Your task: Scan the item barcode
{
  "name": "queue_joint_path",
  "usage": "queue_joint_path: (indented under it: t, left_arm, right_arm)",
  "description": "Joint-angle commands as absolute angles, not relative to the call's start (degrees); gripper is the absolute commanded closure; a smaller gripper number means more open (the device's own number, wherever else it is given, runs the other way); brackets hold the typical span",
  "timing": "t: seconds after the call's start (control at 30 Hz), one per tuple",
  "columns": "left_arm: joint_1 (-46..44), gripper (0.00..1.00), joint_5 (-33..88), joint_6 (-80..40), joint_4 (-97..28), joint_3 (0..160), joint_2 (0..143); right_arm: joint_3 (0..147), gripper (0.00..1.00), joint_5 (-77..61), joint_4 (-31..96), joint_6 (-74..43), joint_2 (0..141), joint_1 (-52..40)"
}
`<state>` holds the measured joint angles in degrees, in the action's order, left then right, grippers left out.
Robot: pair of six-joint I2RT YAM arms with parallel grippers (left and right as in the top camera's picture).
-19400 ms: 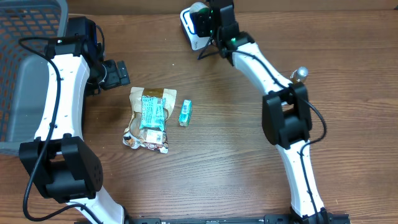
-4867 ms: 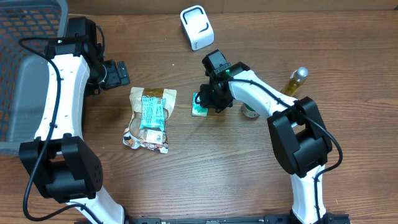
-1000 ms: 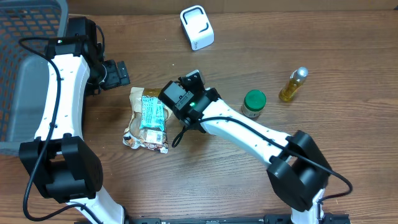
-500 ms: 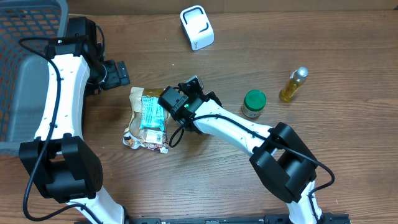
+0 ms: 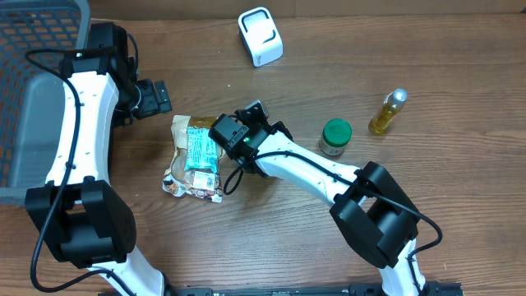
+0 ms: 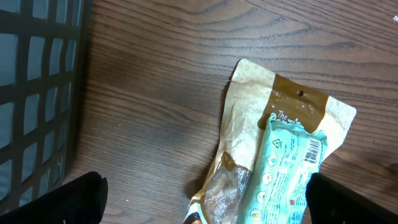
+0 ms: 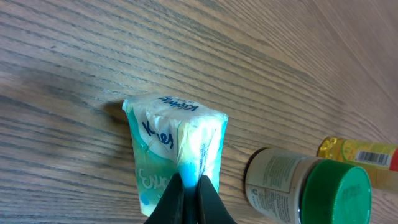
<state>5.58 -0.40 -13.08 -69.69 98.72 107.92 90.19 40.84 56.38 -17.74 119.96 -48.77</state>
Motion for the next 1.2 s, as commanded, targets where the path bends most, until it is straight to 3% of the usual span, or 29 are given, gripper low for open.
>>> queue_joint_path:
  t: [0.0,1.17]
  left_arm:
    - [5.17,0.00,0.01,-12.21,-69.76,98.61,107.57]
    - [5.17,0.00,0.01,-12.21,-69.76,98.61,107.57]
  right_arm:
    - [89.93,0.96,40.38,56.05,-17.50,119.83,-48.62]
    - [85.08,0.96,42.15,52.10,-16.01,119.83,-47.83]
